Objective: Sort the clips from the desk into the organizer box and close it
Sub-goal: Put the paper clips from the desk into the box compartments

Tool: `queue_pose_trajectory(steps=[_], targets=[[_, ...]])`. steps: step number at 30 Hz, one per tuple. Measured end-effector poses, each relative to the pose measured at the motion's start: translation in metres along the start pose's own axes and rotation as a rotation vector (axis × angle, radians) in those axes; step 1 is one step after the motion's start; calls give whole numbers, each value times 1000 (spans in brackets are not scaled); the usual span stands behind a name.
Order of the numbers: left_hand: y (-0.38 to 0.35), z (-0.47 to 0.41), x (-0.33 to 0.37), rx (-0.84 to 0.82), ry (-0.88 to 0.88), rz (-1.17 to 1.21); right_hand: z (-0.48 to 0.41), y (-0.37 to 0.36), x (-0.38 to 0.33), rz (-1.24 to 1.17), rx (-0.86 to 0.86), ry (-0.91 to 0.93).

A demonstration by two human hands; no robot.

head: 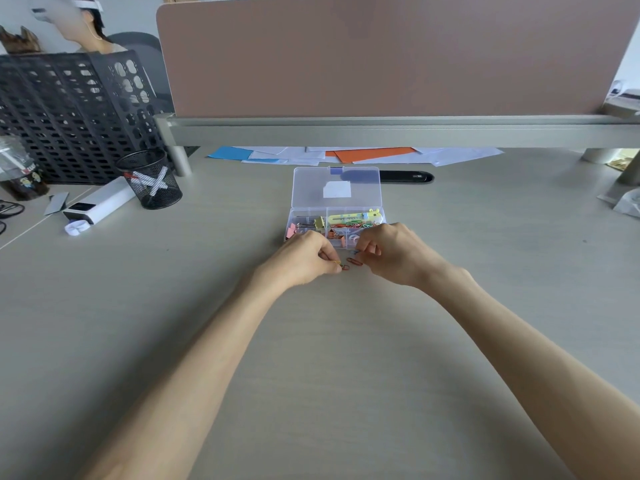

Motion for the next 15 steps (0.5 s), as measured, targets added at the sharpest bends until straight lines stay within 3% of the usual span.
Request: queue_pose_trajectory(steps=[15], targets=[[-11,3,-16,164,-148,36,-5,-6,-3,-17,-21,-106]])
Point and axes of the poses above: each hand's wrist, its own z-axis away from the middle knuckle, its own y-axis out of the back of the hand, x = y × z, the point moved 2 cm from there along -z, towards the middle knuckle, and after that the axes turned 15 degrees about -x, right-handed, at the moved point
